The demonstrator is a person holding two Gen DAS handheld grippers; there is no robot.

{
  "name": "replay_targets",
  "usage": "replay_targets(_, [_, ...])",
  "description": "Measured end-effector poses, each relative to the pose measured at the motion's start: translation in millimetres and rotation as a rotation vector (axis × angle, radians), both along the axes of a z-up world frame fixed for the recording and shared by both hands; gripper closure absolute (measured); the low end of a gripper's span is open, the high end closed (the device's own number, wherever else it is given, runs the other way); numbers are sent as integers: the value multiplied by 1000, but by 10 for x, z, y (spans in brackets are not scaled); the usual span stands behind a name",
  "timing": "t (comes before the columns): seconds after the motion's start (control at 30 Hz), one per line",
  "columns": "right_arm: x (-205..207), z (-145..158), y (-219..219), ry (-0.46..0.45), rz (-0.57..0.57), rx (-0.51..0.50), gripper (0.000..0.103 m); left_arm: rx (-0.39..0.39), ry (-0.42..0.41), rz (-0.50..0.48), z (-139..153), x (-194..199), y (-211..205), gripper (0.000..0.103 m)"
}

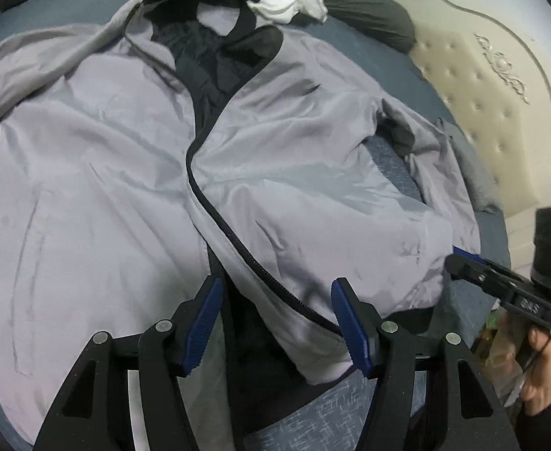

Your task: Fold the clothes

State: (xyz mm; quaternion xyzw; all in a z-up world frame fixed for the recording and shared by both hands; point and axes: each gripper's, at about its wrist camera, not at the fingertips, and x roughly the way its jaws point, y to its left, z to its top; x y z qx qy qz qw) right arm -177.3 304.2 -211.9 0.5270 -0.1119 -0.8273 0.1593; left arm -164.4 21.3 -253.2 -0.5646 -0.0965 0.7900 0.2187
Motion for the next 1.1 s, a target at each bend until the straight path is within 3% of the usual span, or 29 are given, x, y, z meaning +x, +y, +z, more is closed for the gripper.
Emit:
replay_targets(0.27, [22, -21, 51, -6, 1, -18, 51, -80, -31, -4, -198, -38, 96, 41])
replay_targets(0.57, [-3, -30, 32, -7, -3, 1, 51, -107, -36, -79, -170, 21, -93, 82])
replay_targets(0.73, [-5, -41, -24, -16, 16, 5, 51, -96, -33, -113, -157, 68, -92, 90])
replay_targets(0.9, [-52, -217, -10, -91, 39, -46, 51, -85, -29, -146, -145, 115, -90, 91])
replay_targets(0.97, [-55, -282, -20, -104, 53, -36, 62, -82, -23, -150, -117, 122, -96, 91])
replay_targets(1.0, [-49, -304, -27, -106, 61, -32, 80, -80, -19, -149, -94, 120, -101, 91])
replay_targets(1.1, [-19, -329, -11, -107, 78, -30, 98, -70, -4, -141, -11, 115, -137, 91])
